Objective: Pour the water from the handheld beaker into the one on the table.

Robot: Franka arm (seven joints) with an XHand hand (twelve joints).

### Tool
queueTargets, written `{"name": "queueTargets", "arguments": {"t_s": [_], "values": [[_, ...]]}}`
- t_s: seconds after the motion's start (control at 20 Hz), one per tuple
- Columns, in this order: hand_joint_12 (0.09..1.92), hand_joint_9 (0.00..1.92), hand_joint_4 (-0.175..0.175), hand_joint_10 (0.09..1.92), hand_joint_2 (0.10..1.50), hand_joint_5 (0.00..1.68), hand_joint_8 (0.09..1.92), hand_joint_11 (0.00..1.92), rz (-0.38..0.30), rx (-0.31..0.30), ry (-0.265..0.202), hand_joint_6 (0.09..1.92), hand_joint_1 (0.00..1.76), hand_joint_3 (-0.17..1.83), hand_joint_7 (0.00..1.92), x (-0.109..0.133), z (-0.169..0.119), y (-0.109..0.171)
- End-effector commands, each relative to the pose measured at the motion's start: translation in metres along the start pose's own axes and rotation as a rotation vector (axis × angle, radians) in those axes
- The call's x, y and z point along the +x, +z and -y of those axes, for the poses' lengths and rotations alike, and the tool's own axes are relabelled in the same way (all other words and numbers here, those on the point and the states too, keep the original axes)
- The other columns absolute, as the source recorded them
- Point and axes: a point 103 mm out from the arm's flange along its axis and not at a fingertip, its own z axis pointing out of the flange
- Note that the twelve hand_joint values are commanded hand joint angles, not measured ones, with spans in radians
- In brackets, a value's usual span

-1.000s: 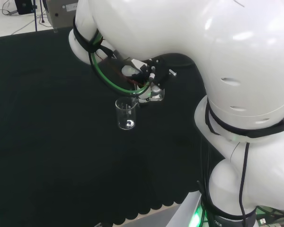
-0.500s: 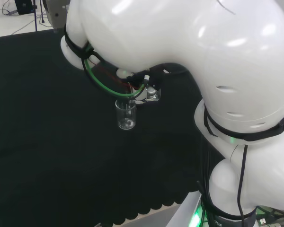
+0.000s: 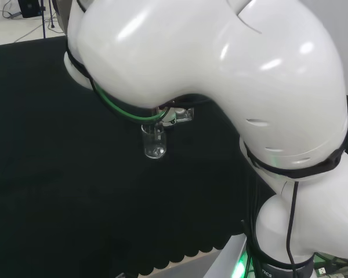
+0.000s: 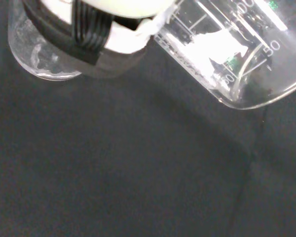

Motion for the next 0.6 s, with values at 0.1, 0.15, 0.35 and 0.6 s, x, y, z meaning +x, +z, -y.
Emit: {"name": "queueTargets", "arguments": {"t_s": [0.1, 0.15, 0.35, 0.6], "values": [[0.69, 1.64, -0.175, 0.09, 0.99, 1.34, 0.46, 1.19, 0.025, 0.026, 0.015, 0.26, 1.54, -0.17, 1.38, 0.0013, -0.0024, -0.0048], [0.69, 1.64, -0.175, 0.09, 0.99, 1.34, 0.46, 1.19, 0.031, 0.030, 0.016, 0.26, 1.54, -0.17, 1.38, 0.0016, -0.0026, -0.0055], [0.69, 1.64, -0.175, 0.09, 0.99, 1.34, 0.46, 1.19, 0.052, 0.027, 0.021, 0.26, 1.54, -0.17, 1.38, 0.0026, -0.0026, -0.0078], [0.69, 1.64, -0.175, 0.09, 0.99, 1.34, 0.46, 1.19, 0.082, 0.035, 0.028, 0.26, 1.54, -0.17, 1.38, 0.0056, -0.0025, -0.0092]]}}
